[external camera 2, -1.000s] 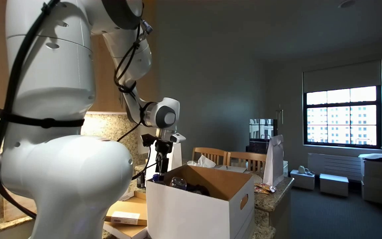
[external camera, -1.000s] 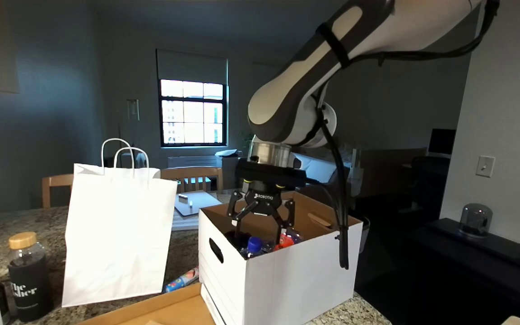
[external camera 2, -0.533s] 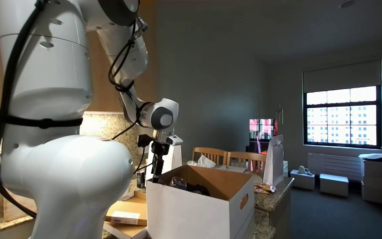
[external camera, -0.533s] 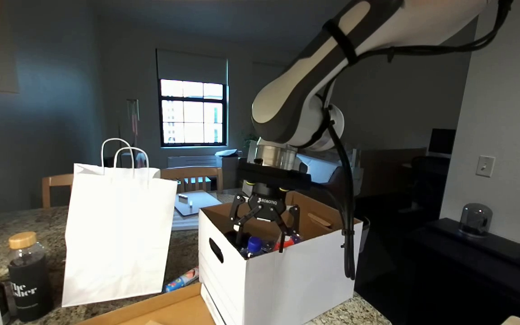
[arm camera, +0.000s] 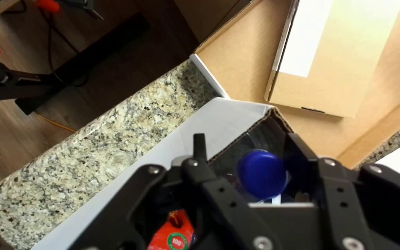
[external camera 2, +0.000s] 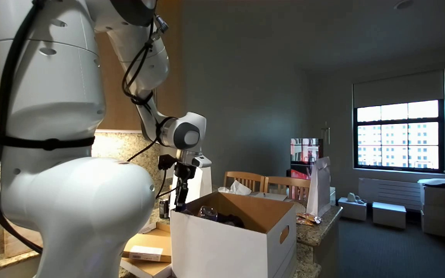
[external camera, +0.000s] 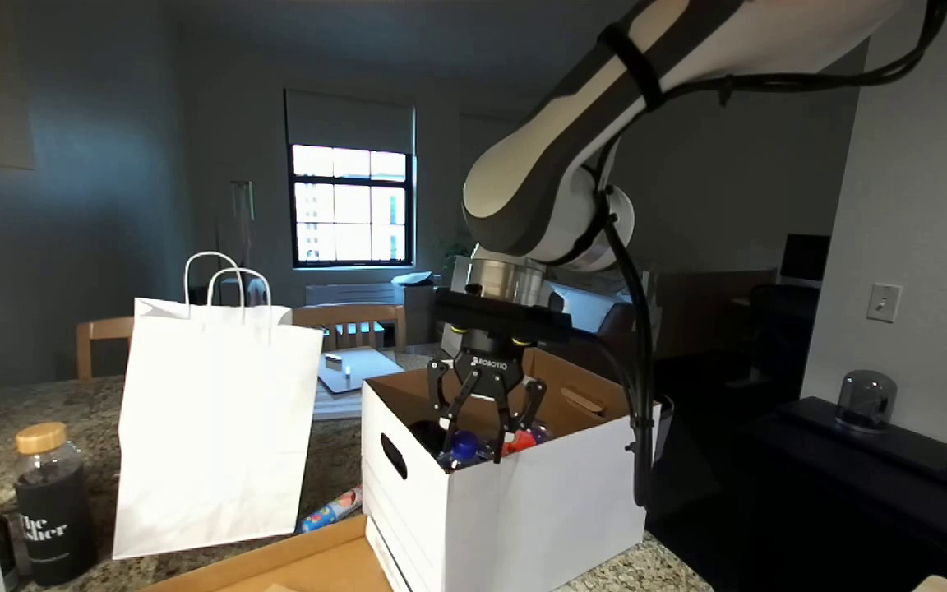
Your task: Remove smaller box and three bottles from the bigger box and you put them on the table
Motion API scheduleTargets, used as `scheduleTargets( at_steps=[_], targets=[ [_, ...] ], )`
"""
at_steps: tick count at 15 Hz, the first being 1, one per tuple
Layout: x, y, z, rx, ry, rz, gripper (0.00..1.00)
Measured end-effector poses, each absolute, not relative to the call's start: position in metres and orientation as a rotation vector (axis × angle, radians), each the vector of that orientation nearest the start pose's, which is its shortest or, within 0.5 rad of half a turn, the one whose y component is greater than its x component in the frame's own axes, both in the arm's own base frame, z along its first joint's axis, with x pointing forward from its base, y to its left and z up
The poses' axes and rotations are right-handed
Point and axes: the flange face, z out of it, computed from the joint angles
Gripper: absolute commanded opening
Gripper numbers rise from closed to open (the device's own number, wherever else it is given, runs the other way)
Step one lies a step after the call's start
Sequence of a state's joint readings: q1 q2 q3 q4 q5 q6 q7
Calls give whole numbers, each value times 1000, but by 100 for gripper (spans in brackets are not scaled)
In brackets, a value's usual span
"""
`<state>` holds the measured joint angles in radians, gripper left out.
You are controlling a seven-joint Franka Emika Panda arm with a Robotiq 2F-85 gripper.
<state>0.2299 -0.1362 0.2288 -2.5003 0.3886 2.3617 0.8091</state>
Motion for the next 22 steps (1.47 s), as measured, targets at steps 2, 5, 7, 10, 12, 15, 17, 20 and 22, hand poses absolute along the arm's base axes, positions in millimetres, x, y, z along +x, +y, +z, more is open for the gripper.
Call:
scheduleTargets(
  at_steps=[2, 5, 7, 10, 12, 15, 17, 20, 22],
  targets=[
    [407, 205, 334, -2794, 911, 205, 16],
    [408, 206, 335, -2793, 910, 201, 6],
    [409, 206, 336, -2793, 909, 199, 4],
    [409, 206, 336, -2794, 906, 198, 30],
    [409, 207, 337, -2793, 905, 189, 42],
    [412, 206, 338, -2788, 902, 159, 62],
    [413, 206, 339, -2791, 896, 136, 73],
    [416, 204, 341, -2803, 881, 99, 93],
    [418, 204, 341, -2804, 880, 95, 100]
  ],
)
